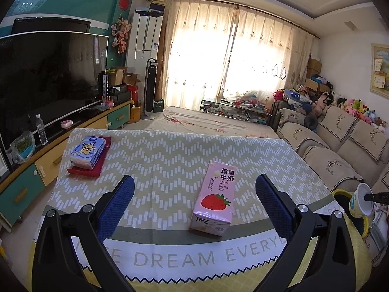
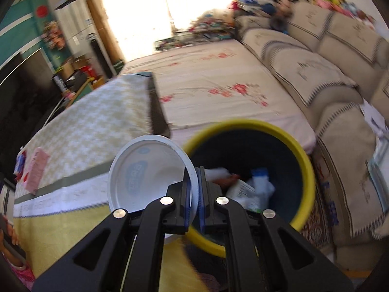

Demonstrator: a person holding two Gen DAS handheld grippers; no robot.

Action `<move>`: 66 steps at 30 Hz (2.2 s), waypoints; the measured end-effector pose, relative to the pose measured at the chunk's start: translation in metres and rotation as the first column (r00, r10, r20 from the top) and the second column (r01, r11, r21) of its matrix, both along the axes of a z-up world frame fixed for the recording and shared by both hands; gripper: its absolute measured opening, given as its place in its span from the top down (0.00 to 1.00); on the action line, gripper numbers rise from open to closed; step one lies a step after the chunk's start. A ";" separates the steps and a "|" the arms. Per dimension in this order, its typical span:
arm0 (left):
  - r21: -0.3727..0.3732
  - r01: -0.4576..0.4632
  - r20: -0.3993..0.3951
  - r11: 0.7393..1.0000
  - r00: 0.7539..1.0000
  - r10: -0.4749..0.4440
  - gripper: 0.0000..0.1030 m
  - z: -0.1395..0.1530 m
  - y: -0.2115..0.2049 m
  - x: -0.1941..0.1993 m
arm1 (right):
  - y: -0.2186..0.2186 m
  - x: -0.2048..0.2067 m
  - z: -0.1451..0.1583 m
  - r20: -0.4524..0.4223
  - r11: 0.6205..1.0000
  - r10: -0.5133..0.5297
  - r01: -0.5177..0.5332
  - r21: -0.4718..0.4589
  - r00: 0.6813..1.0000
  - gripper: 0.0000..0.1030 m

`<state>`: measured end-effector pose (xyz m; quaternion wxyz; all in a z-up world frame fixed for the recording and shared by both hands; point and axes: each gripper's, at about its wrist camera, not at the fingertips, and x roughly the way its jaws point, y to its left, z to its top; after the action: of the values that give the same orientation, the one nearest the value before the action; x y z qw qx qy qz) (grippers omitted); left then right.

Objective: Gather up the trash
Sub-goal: 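Carry the bowl over the bin and open the right tool, then reach the left tool to the pink strawberry milk carton and grasp it, then carry the milk carton over the bin and open the left tool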

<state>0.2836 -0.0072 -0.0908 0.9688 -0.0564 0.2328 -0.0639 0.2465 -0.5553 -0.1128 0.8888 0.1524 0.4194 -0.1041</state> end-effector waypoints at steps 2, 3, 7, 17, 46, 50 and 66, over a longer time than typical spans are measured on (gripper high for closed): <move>0.009 0.006 0.002 1.000 1.000 -0.006 0.05 0.000 -0.002 -0.001 | -0.018 -0.006 -0.013 -0.020 0.999 -0.038 0.038 0.015 0.999 0.95; 0.013 0.008 0.001 1.000 1.000 -0.008 0.05 -0.001 -0.003 -0.001 | -0.025 -0.008 -0.018 -0.030 0.998 -0.056 0.056 0.020 0.998 0.95; 0.022 0.013 -0.007 1.000 1.000 -0.013 0.05 -0.003 -0.006 0.001 | -0.046 -0.009 -0.033 -0.045 0.993 -0.109 0.111 0.041 0.993 0.84; 0.007 0.036 -0.033 0.999 0.999 -0.035 0.05 -0.005 -0.006 0.004 | -0.015 -0.004 -0.001 0.113 0.994 -0.112 0.113 -0.005 0.987 0.59; 0.131 0.187 -0.415 0.974 0.902 -0.118 0.28 -0.059 -0.060 0.099 | 0.153 0.057 0.033 0.339 0.953 0.304 -0.289 -0.097 0.890 0.37; 0.128 0.189 -0.432 0.974 0.895 -0.116 0.38 -0.063 -0.061 0.103 | 0.153 0.059 0.030 0.330 0.953 0.302 -0.286 -0.097 0.894 0.37; 0.144 0.173 -0.376 0.974 0.920 -0.108 0.52 -0.049 -0.063 0.088 | 0.148 0.061 0.027 0.333 0.961 0.277 -0.258 -0.098 0.902 0.37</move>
<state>0.3713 -0.0699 -0.1393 0.9024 0.0349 0.4173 -0.1013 0.3074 -0.4069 -0.0857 0.9578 0.0861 0.2720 0.0362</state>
